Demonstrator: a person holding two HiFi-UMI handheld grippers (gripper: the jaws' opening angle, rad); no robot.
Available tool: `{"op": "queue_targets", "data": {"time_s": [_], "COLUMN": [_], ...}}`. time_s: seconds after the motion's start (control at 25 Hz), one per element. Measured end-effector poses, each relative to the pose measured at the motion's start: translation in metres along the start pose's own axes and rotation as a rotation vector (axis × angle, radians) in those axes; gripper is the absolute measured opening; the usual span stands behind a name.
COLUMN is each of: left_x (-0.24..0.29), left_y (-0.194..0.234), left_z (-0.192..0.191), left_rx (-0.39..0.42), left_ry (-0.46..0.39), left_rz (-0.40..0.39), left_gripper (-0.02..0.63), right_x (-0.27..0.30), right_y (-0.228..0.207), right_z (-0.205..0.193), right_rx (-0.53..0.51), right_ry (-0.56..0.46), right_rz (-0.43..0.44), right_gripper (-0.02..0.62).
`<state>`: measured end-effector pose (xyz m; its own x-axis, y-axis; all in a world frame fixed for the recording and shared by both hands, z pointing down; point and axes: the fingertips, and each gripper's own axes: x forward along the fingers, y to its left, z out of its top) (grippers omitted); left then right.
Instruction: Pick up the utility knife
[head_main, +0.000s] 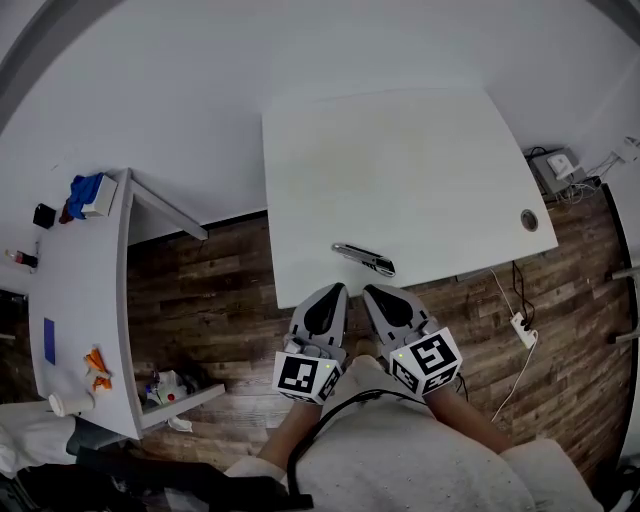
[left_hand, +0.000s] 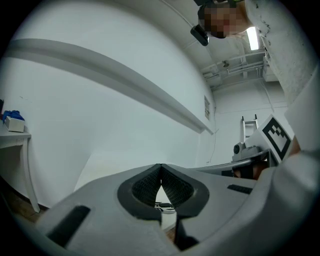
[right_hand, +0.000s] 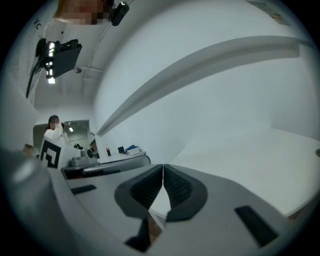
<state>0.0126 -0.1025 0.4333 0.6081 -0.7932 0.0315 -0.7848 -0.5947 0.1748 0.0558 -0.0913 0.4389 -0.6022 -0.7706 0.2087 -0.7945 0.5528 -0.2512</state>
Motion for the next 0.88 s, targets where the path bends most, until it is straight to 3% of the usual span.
{"op": "queue_targets", "data": {"time_s": [0.28,0.48,0.6,0.88], "left_x": [0.004,0.009,0.012,0.017], "left_y": [0.011,0.025,0.031,0.037], "left_z": [-0.016,-0.020,-0.025,-0.037], "left_rx": [-0.015,-0.020,-0.034,-0.067], "left_ry": [0.036,0.037,0.042,0.053], "left_rz": [0.035,0.046,0.052,0.046], "left_gripper": [0.008,0.008,0.008,0.008], "right_x": [0.021,0.041,0.055,0.083], "right_y": [-0.022,-0.040,-0.055,-0.079], "right_z": [-0.030,-0.054,-0.065,-0.093], "right_rx": [-0.043,-0.213,-0.307,-0.406], "right_ry": [0.171,0.350,0.460,0.668], "right_rz": [0.084,0.120,0.138,0.186], "right_gripper": [0.008,0.011,0.082,0.144]}}
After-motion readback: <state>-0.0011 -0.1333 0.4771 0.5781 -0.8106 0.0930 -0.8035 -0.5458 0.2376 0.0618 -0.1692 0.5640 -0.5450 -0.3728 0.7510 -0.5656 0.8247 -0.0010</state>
